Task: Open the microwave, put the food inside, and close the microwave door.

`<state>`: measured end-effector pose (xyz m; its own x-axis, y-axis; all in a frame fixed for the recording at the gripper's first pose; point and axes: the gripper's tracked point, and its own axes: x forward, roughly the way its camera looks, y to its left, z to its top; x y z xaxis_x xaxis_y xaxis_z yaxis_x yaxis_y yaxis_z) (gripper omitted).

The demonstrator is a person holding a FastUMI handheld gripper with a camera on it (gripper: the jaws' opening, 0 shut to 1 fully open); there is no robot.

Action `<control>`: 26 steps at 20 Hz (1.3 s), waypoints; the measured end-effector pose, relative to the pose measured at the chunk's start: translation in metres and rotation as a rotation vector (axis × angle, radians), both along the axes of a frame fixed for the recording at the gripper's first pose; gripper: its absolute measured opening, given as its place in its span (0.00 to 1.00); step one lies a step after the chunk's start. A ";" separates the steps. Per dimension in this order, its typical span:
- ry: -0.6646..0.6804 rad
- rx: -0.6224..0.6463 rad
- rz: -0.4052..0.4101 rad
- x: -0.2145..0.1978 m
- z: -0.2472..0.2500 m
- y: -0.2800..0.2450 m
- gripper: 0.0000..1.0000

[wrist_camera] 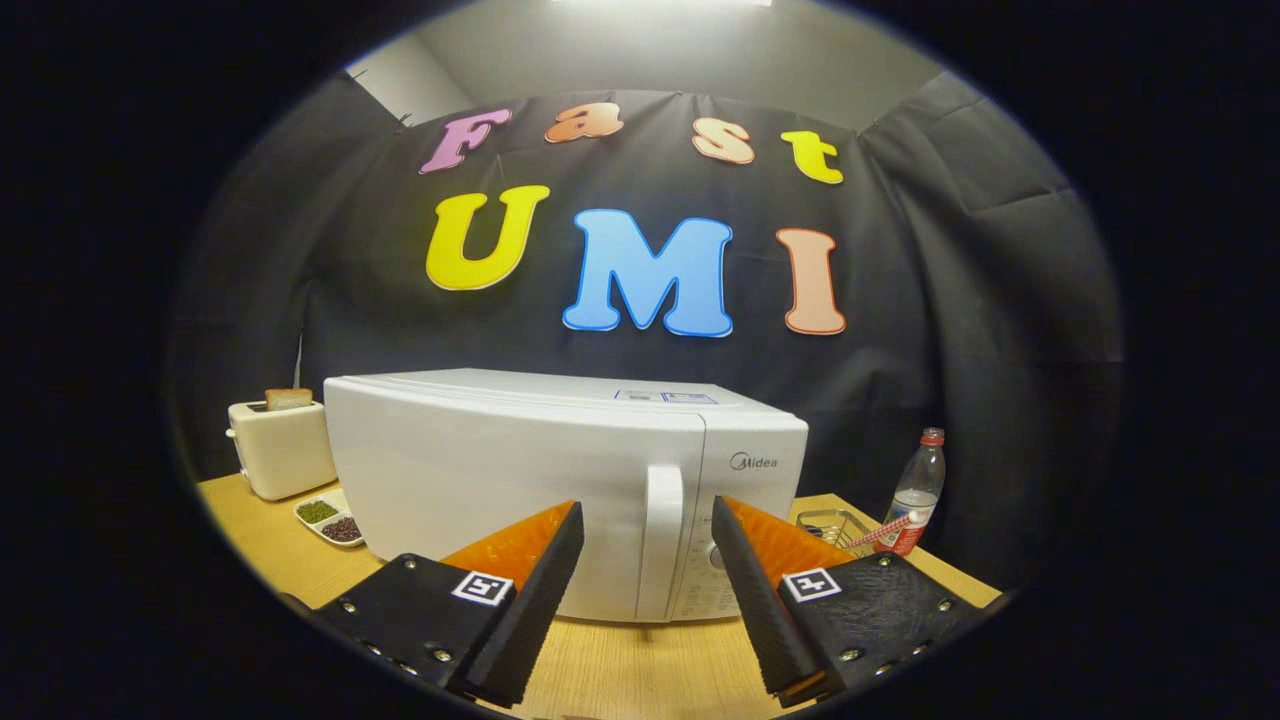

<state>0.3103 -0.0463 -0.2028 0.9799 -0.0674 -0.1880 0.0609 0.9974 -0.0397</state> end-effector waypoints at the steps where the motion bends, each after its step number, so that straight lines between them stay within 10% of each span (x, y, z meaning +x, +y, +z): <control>1: 0.012 0.020 0.007 0.005 -0.006 0.003 0.83; 5: 0.035 0.068 -0.010 0.020 -0.017 0.002 0.83; 10: 0.086 0.143 -0.036 0.029 -0.036 -0.011 0.39; 16: 0.134 0.073 -0.052 0.023 -0.039 -0.012 0.14; 26: 0.140 0.128 0.010 -0.067 -0.025 0.024 0.14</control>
